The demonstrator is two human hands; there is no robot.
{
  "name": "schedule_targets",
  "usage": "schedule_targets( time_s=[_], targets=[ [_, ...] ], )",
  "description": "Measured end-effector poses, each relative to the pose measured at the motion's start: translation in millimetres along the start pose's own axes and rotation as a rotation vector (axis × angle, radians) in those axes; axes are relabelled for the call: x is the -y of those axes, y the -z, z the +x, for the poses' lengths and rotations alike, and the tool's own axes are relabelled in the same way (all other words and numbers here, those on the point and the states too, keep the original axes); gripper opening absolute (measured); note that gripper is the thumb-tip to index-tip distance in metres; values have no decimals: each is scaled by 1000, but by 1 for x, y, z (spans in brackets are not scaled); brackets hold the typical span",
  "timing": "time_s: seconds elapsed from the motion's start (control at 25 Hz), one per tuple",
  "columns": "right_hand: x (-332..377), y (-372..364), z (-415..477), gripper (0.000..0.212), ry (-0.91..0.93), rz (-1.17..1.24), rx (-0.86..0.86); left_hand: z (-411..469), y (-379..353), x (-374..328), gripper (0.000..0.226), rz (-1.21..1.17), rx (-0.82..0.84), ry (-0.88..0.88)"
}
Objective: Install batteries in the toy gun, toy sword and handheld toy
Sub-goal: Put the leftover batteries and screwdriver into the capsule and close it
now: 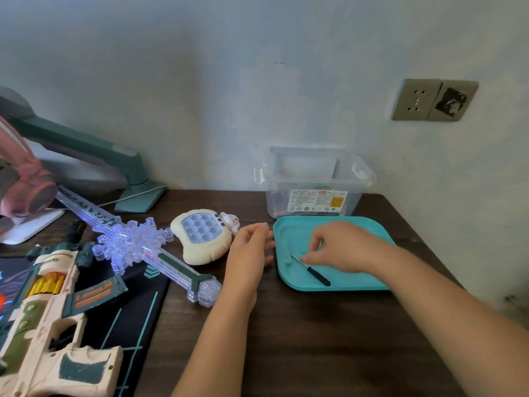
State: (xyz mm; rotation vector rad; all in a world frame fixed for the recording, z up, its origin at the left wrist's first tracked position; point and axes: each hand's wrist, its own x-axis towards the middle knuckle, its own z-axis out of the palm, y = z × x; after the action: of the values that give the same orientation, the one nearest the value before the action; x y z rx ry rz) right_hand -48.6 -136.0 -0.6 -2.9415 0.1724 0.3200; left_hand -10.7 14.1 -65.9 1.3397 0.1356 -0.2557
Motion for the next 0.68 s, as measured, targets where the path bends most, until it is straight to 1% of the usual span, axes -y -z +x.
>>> schedule_targets(
  time_s=[0.04,0.08,0.16,0.24,0.28,0.32,0.36,0.44,0.48,0.52,0.6,0.64,0.68],
  targets=[
    [-3,-10,-5,35,-24,-48,81,-1,-1,0,15,8,-2,0],
    [-5,-17,-6,36,-52,-26,114,-2,-1,1,15,16,-2,-1],
    [-9,-24,-1,32,-98,52,130,-3,-1,0,13,24,2,-10],
    [-15,-23,4,24,-116,41,146,-3,-1,1,12,20,6,-14],
    [-18,-19,5,21,-114,37,116,-3,0,2,14,17,7,-12],
    [-21,-11,4,19,-104,70,29,-2,0,3,17,18,9,-11],
    [-23,1,6,17,-93,134,-132,-1,1,3,19,26,9,-13],
    [-28,33,21,16,-43,231,-555,2,2,3,20,30,10,-5],
    [-32,46,33,19,-25,230,-674,2,2,3,19,31,14,2],
    [-34,56,47,23,-27,188,-706,3,2,3,18,34,19,5],
    [-36,60,75,26,-55,70,-625,4,3,4,19,37,20,5],
    [-39,55,86,26,-64,50,-578,4,3,5,22,39,21,5],
    [-41,50,93,25,-67,70,-568,5,4,5,25,42,25,1]
  ],
)
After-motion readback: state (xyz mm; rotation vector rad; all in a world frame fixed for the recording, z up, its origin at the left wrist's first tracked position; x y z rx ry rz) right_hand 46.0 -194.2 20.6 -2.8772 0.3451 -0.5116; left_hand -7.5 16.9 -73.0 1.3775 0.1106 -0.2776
